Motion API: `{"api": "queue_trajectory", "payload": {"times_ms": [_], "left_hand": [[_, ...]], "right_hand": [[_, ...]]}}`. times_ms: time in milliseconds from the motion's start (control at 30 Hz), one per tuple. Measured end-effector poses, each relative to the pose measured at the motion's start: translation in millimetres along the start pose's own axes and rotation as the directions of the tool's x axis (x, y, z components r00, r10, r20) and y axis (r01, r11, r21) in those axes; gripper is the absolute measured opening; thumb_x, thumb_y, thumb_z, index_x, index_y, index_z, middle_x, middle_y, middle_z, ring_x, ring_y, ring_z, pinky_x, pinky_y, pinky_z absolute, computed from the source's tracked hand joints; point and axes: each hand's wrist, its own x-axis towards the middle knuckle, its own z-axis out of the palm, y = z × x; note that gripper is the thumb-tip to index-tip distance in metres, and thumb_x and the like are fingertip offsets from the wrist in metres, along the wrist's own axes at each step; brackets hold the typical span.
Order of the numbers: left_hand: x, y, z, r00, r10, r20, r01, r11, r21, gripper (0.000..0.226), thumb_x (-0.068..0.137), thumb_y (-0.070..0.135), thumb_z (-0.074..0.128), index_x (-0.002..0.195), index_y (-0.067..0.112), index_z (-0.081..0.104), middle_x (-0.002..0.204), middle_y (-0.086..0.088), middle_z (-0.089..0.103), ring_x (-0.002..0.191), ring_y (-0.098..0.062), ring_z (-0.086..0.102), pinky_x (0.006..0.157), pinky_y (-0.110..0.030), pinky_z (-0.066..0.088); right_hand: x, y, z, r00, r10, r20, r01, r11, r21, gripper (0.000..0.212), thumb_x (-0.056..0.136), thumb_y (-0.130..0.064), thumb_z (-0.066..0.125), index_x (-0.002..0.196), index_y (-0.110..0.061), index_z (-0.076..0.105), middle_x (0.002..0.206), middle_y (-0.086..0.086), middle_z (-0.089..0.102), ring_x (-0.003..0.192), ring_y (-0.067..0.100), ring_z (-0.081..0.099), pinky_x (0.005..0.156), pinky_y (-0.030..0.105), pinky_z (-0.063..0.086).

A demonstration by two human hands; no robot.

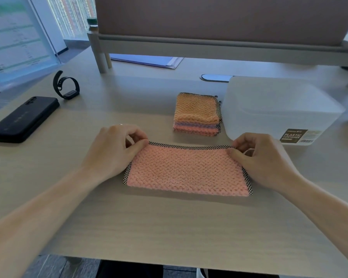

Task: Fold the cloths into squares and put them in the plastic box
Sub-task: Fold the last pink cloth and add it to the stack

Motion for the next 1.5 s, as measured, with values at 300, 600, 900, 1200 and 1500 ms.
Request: {"api": "queue_trajectory", "payload": {"times_ms": [300,600,900,1200,1500], "left_hand": [[11.2,-7.1,4.2,0.999,0.000,0.043,-0.004,0.995,0.104,0.017,0.085,0.045,0.075,0.079,0.029,0.071,0.073,0.017,0.066,0.066,0.005,0.058,0.059,-0.017,0.038],[12.6,1.3,-1.9,0.998,0.058,-0.032,-0.059,0.998,-0.029,0.018,0.089,0.040,0.073,0.080,0.026,0.069,0.070,0.010,0.066,0.065,-0.003,0.061,0.059,-0.013,0.042],[18.9,-3.9,16.4,0.997,0.074,0.039,-0.080,0.982,0.174,0.021,0.091,0.048,0.066,0.084,0.028,0.064,0.073,0.014,0.064,0.066,-0.012,0.059,0.062,-0.030,0.044],[13.5,-6.1,16.2,0.993,0.112,0.022,-0.114,0.970,0.217,0.018,0.092,0.045,0.065,0.083,0.030,0.060,0.073,0.012,0.063,0.065,-0.015,0.058,0.062,-0.030,0.041],[4.7,22.9,3.0,0.996,0.090,0.025,-0.093,0.980,0.178,0.026,0.097,0.045,0.054,0.111,0.025,0.061,0.112,0.006,0.064,0.104,-0.019,0.061,0.084,-0.034,0.047]], "right_hand": [[1.7,-1.6,1.3,0.998,-0.048,0.037,0.051,0.995,-0.091,0.010,0.088,-0.025,0.074,0.081,-0.028,0.068,0.074,-0.013,0.068,0.069,0.002,0.060,0.062,0.014,0.040],[0.0,1.2,-3.9,0.997,-0.062,0.051,0.065,0.996,-0.056,0.009,0.090,-0.024,0.072,0.086,-0.029,0.066,0.081,-0.011,0.069,0.074,0.008,0.064,0.065,0.021,0.045],[1.8,1.6,-4.1,0.998,-0.030,0.063,0.032,0.999,-0.034,0.008,0.090,-0.023,0.071,0.086,-0.028,0.066,0.082,-0.008,0.071,0.077,0.013,0.067,0.075,0.033,0.054],[2.9,3.0,-5.8,0.999,0.022,0.045,-0.021,1.000,-0.016,0.007,0.089,-0.022,0.071,0.089,-0.027,0.067,0.087,-0.009,0.070,0.079,0.012,0.069,0.076,0.031,0.053],[-10.2,-12.0,-9.8,0.996,-0.088,-0.031,0.080,0.975,-0.205,0.024,0.096,-0.032,0.062,0.119,-0.025,0.057,0.108,-0.007,0.064,0.081,0.009,0.061,0.071,0.026,0.046]]}}
